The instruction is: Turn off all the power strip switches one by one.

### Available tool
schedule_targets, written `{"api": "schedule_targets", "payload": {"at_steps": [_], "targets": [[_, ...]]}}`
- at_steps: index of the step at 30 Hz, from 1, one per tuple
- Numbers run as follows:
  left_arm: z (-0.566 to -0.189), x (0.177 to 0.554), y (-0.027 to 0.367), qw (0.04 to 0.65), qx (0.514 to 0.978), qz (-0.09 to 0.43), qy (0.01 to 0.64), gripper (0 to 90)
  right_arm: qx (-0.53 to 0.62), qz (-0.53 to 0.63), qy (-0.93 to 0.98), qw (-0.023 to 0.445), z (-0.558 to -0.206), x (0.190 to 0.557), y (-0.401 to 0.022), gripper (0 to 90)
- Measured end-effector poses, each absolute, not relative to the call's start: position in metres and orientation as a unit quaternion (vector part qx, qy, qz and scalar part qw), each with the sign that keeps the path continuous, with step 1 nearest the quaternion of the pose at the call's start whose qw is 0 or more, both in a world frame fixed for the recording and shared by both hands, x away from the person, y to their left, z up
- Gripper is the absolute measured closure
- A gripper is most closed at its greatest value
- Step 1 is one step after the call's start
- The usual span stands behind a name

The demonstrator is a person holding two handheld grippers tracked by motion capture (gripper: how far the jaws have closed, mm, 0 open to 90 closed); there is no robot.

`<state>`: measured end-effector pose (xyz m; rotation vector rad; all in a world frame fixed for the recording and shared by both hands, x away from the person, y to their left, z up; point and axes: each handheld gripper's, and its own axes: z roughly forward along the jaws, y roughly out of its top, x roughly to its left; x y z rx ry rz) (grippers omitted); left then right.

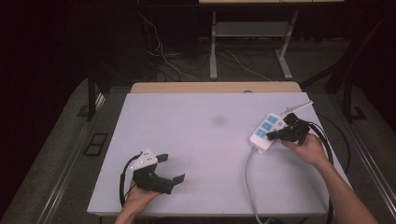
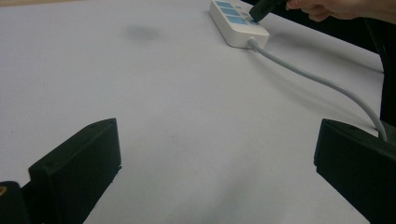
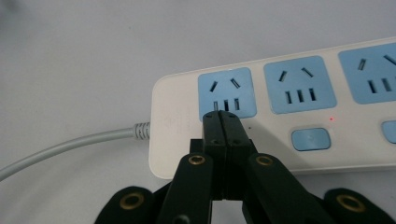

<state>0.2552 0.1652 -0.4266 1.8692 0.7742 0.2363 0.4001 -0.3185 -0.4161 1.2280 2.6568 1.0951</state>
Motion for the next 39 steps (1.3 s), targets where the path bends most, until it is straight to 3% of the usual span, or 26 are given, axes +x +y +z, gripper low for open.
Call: {"api": "schedule_targets", "payload": {"at_steps": [23,39], "targets": [[-0.426,0.255,0.166,0.525,0.780,0.099,0.325,0.0,0.396,0.356,0.846,0.032,-0.377,0.410,-0.338,90.0],[-0.426,0.255,0.167,0.526,0.779,0.101,0.326,0.0,0.414,0.356,0.837,0.034,-0.379,0.424,-0.348,90.0]]}}
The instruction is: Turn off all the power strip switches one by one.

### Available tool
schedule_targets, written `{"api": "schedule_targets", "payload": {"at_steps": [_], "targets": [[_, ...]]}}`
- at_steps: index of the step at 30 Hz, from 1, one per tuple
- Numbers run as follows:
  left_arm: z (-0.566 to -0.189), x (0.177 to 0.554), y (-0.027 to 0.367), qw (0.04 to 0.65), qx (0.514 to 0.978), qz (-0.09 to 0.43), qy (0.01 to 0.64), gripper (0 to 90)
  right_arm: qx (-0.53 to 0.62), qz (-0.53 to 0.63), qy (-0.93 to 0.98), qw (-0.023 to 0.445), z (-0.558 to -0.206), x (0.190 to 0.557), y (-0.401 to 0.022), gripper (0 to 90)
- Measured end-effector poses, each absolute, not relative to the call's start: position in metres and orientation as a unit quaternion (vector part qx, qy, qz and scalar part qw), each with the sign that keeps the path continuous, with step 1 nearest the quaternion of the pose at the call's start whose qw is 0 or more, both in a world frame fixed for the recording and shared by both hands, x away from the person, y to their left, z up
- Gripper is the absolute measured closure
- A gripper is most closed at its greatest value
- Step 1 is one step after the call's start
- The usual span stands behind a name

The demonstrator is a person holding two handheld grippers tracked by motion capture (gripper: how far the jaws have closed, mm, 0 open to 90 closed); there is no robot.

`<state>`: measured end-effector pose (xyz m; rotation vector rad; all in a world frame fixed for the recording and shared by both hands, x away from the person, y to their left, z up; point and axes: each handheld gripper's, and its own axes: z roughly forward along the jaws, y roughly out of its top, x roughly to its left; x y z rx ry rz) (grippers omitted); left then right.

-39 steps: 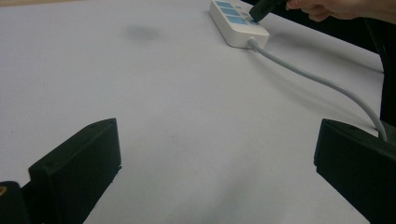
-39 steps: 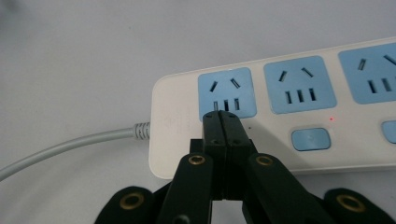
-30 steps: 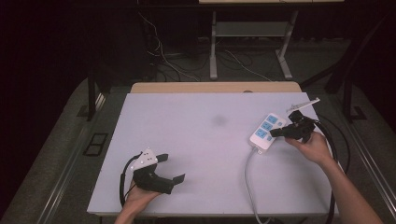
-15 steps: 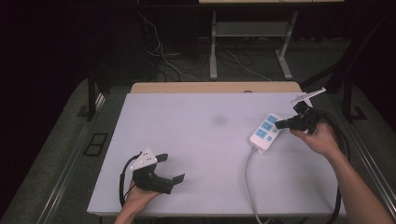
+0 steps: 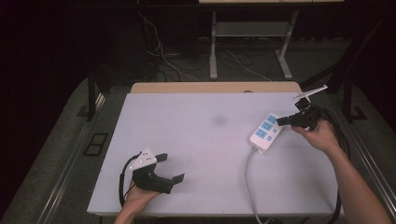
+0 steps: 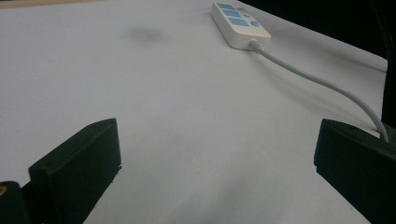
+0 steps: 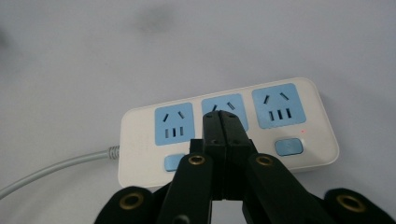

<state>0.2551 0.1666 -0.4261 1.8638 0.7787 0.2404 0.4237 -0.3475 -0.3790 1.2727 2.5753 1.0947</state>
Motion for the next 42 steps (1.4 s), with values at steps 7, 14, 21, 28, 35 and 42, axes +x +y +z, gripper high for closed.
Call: {"api": "schedule_targets", "payload": {"at_steps": [7,14,21,28,35,42], "targets": [[-0.426,0.255,0.167,0.526,0.780,0.101,0.325,0.0,0.422,0.357,0.833,0.031,-0.385,0.429,-0.350,90.0],[-0.426,0.255,0.167,0.526,0.780,0.100,0.325,0.0,0.424,0.352,0.834,0.030,-0.389,0.433,-0.350,90.0],[-0.426,0.255,0.167,0.525,0.780,0.101,0.325,0.0,0.428,0.349,0.833,0.027,-0.396,0.435,-0.351,90.0],[-0.426,0.255,0.167,0.525,0.780,0.101,0.326,0.0,0.429,0.346,0.834,0.023,-0.403,0.436,-0.353,90.0],[-0.426,0.255,0.167,0.526,0.779,0.101,0.326,0.0,0.428,0.343,0.836,0.020,-0.407,0.436,-0.350,90.0],[-0.426,0.255,0.168,0.525,0.780,0.102,0.325,0.0,0.428,0.338,0.838,0.015,-0.413,0.436,-0.347,90.0]]}}
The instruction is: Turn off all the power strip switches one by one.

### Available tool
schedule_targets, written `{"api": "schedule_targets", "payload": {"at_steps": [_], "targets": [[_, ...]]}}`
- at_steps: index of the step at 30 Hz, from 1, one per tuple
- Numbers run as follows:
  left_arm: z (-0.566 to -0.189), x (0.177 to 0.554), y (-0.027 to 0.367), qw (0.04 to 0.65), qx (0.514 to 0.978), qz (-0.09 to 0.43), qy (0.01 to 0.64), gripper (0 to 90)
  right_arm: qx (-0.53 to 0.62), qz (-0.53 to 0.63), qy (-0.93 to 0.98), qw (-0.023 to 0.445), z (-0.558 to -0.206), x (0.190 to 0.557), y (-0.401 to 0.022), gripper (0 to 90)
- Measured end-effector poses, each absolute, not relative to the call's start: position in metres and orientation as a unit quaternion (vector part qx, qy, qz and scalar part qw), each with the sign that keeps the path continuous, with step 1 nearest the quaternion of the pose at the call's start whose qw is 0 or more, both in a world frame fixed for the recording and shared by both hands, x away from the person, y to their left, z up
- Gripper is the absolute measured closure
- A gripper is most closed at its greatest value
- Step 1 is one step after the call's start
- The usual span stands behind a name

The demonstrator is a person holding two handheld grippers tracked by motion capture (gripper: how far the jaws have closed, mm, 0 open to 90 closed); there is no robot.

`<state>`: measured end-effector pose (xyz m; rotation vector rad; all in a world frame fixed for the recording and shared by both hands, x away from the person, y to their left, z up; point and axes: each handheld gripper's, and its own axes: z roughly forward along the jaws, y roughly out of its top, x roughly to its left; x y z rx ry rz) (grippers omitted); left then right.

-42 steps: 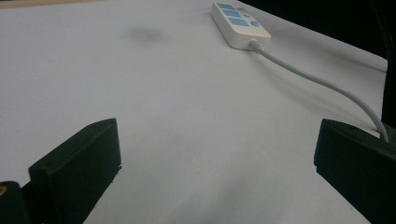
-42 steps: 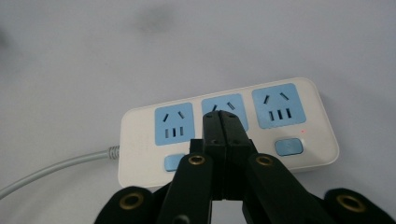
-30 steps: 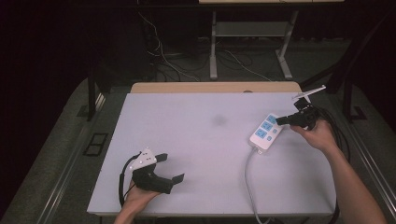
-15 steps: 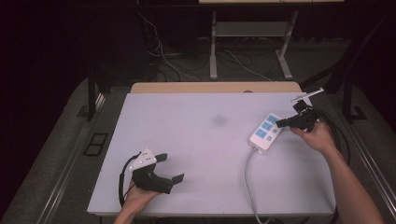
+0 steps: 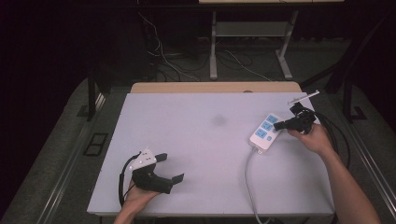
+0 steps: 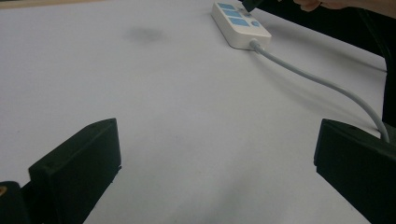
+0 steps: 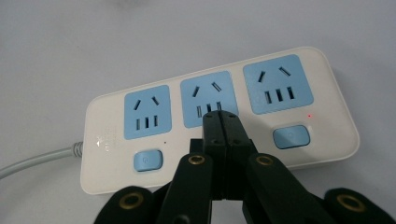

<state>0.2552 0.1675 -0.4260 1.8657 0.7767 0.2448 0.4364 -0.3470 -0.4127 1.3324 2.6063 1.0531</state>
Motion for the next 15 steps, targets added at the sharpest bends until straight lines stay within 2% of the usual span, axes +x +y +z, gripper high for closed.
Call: {"api": "schedule_targets", "payload": {"at_steps": [15], "targets": [[-0.4265,0.2546,0.1661,0.525,0.780,0.101,0.326,0.0,0.429,0.345,0.835,0.025,-0.4194,0.4326,-0.3466,90.0]]}}
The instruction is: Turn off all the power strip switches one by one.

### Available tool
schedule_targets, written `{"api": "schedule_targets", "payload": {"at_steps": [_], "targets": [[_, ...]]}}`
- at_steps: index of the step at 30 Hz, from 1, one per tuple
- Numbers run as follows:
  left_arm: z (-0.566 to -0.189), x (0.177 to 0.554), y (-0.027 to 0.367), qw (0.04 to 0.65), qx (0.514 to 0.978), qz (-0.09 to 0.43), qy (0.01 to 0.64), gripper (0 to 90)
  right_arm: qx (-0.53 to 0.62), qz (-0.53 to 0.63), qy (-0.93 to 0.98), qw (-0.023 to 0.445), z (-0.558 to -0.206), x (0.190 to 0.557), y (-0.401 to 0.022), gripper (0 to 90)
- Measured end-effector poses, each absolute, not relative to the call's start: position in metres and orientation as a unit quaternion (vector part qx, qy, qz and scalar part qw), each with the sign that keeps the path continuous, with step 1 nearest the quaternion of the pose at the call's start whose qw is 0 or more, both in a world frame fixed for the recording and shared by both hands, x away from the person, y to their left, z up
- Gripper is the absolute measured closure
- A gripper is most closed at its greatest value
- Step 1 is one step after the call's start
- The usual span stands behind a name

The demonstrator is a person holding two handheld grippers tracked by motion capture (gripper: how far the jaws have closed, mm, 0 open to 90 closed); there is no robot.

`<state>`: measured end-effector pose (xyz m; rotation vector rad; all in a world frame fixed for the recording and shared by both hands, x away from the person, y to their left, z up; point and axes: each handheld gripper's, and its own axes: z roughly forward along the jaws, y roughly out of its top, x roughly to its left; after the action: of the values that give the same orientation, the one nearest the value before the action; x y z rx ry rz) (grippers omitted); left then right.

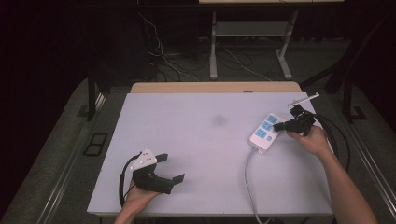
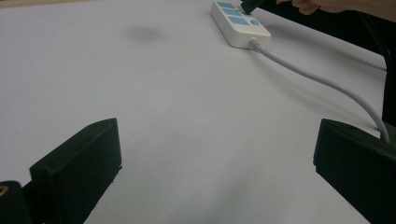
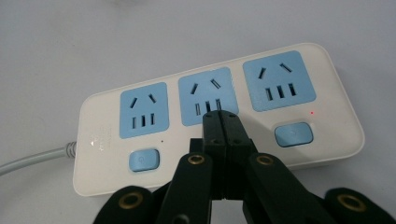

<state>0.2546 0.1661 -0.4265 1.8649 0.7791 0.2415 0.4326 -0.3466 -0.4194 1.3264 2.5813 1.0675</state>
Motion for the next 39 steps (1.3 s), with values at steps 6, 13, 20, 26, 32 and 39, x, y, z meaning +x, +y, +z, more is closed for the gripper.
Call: {"api": "schedule_targets", "payload": {"at_steps": [6,13,20,26,32,39], "targets": [[-0.4269,0.2551,0.1656,0.523,0.782,0.100,0.324,0.0,0.428,0.343,0.836,0.030,-0.4191,0.4319,-0.3457,90.0],[-0.4266,0.2542,0.1659,0.526,0.779,0.101,0.326,0.0,0.434,0.343,0.832,0.028,-0.4194,0.4315,-0.3458,90.0],[-0.4270,0.2548,0.1651,0.527,0.779,0.099,0.325,0.0,0.438,0.354,0.826,0.037,-0.4218,0.4284,-0.3468,90.0],[-0.4269,0.2546,0.1650,0.526,0.779,0.099,0.325,0.0,0.442,0.351,0.825,0.039,-0.4228,0.4277,-0.3461,90.0],[-0.4267,0.2543,0.1657,0.527,0.779,0.100,0.325,0.0,0.443,0.349,0.825,0.042,-0.4222,0.4270,-0.3454,90.0],[-0.4267,0.2550,0.1664,0.526,0.779,0.099,0.325,0.0,0.442,0.363,0.819,0.050,-0.4246,0.4234,-0.3471,90.0]]}}
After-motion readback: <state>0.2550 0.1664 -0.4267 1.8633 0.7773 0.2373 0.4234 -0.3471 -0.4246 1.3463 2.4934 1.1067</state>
